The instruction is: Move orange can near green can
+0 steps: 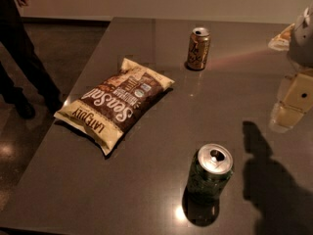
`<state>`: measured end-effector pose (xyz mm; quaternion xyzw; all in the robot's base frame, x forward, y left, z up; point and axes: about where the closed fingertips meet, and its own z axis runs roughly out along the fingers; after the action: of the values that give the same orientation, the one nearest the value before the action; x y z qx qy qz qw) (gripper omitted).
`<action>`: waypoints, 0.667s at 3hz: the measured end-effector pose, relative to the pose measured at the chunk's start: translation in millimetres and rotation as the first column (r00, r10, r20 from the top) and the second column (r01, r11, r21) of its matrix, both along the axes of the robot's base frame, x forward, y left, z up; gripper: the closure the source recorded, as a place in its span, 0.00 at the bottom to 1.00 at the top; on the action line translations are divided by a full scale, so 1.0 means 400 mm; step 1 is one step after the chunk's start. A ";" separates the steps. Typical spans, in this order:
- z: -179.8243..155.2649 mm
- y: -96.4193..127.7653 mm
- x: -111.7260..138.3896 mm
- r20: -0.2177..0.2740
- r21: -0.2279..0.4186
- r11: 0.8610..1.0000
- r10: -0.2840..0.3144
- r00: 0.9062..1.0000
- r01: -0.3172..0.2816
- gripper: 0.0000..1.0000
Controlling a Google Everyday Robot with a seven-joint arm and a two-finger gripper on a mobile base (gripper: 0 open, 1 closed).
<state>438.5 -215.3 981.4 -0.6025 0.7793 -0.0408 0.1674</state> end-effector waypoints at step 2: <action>0.009 0.011 0.050 0.016 0.033 0.999 -0.038 0.999 0.037 0.00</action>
Offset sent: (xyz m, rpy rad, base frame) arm 0.0505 0.0091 0.0037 0.0823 -0.0193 -0.0954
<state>458.6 -210.8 985.1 -0.5845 0.7897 -0.0360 0.1829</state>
